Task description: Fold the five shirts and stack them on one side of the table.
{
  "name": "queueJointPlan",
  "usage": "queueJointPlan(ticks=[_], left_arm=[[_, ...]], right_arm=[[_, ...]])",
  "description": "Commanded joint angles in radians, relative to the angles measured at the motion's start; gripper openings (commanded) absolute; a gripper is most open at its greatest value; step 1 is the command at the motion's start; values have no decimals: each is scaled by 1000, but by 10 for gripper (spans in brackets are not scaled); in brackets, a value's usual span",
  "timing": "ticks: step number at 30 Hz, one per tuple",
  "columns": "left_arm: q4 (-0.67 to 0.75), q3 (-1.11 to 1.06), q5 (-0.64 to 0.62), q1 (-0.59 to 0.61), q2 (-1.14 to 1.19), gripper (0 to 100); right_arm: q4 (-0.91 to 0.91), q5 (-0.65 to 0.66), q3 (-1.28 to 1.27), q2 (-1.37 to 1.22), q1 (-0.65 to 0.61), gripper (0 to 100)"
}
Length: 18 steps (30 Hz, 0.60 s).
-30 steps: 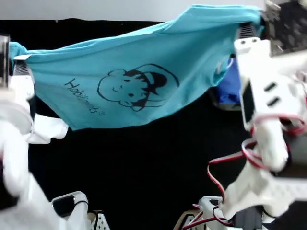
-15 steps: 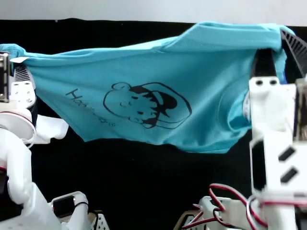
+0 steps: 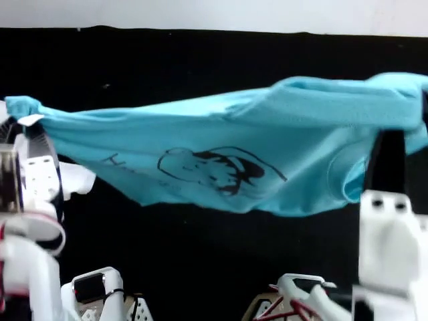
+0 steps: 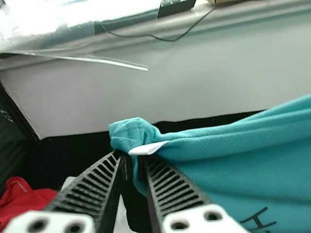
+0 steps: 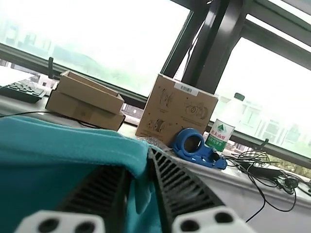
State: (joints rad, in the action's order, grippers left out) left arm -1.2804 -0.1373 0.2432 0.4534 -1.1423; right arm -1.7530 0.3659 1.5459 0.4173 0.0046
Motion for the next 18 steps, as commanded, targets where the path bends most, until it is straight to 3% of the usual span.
queueJointPlan(ticks=[1,9,14,18], left_arm=[[-3,-2,-8,19,-45,8],[-3,-47,-3,21,-61,8],[55,-153,-3,21,114,8],[124,-163,-3,15,335,8]], right_arm=[[-5,2,-47,54,21,6],[73,-94,-337,85,10,6],[163,-103,-619,4,-108,6],[352,-101,-878,-99,-128,6]])
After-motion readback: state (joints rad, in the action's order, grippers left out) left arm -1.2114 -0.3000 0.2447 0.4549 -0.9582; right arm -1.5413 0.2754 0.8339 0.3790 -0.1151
